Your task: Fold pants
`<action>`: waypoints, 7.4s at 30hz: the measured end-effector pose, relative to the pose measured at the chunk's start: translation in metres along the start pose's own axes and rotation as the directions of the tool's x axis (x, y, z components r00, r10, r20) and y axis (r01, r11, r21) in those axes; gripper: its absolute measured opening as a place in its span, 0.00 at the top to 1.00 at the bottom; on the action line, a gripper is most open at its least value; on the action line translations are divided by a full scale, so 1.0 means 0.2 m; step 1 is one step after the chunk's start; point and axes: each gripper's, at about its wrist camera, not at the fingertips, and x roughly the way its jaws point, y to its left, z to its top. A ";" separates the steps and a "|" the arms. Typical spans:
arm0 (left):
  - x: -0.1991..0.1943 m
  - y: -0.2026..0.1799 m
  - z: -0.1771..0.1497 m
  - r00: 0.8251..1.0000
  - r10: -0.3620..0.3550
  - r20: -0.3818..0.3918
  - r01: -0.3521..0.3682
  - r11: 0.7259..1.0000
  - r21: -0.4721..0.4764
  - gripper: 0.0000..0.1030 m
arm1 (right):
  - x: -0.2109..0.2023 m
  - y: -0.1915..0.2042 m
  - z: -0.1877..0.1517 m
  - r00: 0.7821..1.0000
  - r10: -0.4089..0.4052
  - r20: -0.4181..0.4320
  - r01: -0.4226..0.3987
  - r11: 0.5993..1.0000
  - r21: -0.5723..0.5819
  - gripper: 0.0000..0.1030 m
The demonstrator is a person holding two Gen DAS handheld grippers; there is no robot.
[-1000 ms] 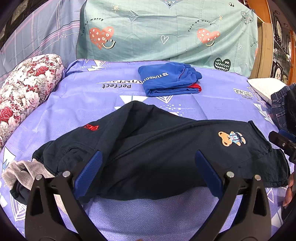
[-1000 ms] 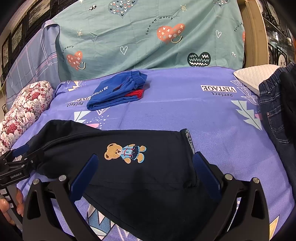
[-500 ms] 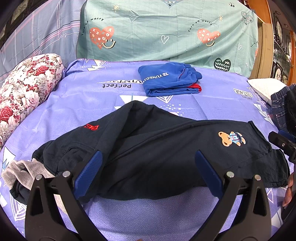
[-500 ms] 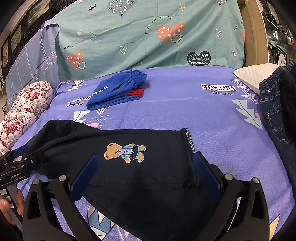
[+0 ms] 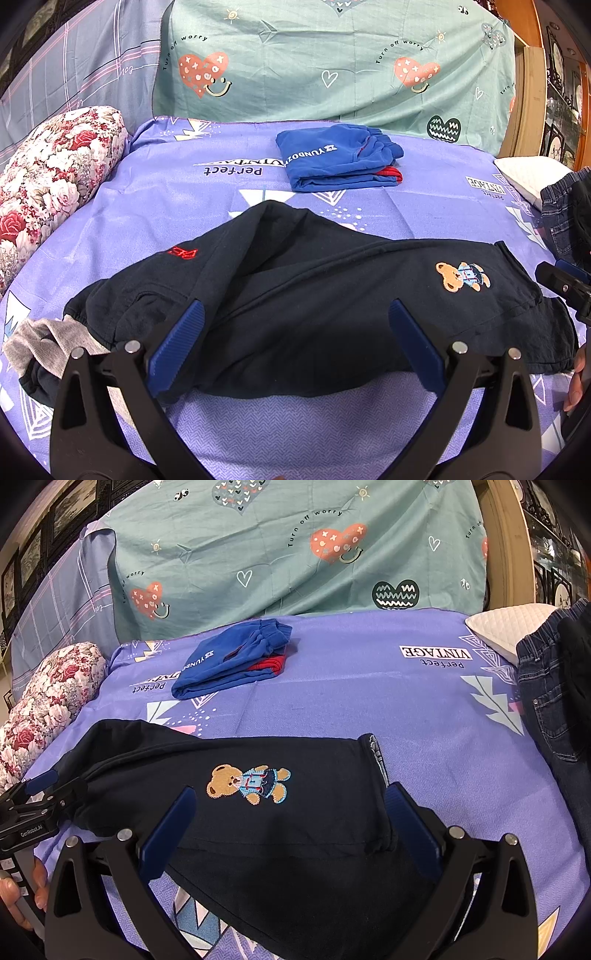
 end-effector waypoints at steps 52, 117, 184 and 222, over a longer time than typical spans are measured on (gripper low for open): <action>-0.05 1.04 0.27 0.949 0.125 -0.288 -0.183 0.966 -0.184 0.09 | 0.06 -0.26 0.09 0.992 0.026 -0.121 0.000 0.978 0.210 0.01; -0.04 1.40 0.05 0.936 0.034 -0.351 -0.180 0.902 -0.393 0.10 | -0.58 0.06 -0.05 0.562 0.666 -0.490 -0.822 0.513 -0.245 0.89; 0.76 1.43 0.70 0.917 0.196 -0.346 -0.292 0.923 -0.252 0.18 | 0.70 -0.61 0.63 0.964 -0.149 -0.220 0.166 0.984 0.059 0.37; 0.00 1.45 -0.12 0.906 -0.035 -0.421 -0.158 0.897 -0.414 0.14 | -0.73 0.20 -0.35 0.896 0.197 -0.398 -0.373 0.821 -0.432 0.85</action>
